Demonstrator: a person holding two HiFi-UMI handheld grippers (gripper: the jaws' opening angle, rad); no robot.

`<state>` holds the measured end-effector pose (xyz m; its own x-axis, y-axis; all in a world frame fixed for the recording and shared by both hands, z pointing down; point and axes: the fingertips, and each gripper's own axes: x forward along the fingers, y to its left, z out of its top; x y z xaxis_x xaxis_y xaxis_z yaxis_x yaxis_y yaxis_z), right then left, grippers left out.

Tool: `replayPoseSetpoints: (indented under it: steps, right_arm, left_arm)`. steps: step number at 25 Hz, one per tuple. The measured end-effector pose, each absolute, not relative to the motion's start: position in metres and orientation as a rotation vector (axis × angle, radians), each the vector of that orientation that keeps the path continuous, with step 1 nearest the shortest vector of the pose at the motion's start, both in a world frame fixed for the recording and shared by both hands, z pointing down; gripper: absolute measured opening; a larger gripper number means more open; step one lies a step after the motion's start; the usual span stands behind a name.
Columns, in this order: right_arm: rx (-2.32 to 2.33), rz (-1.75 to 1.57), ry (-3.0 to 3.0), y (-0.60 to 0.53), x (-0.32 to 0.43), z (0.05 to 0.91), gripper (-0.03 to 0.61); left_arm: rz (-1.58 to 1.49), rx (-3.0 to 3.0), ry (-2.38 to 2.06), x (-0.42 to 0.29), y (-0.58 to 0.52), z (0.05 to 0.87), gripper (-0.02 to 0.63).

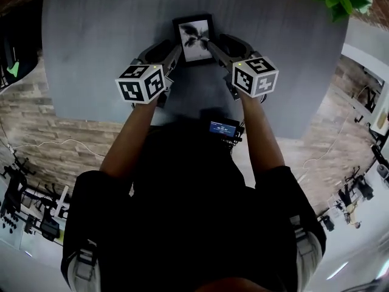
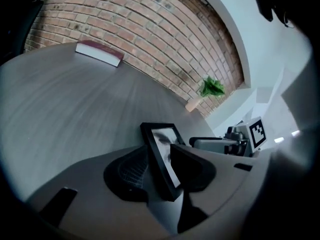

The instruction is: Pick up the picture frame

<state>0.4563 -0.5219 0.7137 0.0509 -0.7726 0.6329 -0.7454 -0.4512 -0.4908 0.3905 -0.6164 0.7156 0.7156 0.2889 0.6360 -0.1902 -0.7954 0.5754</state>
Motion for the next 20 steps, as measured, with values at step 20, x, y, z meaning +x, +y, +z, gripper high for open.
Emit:
replayPoseSetpoints:
  steps: [20]
  right_arm:
    - [-2.282,-1.525,1.726,-0.527,0.445,0.731,0.112]
  left_arm:
    - [1.132,2.321,0.013,0.399,-0.606,0.737,0.110]
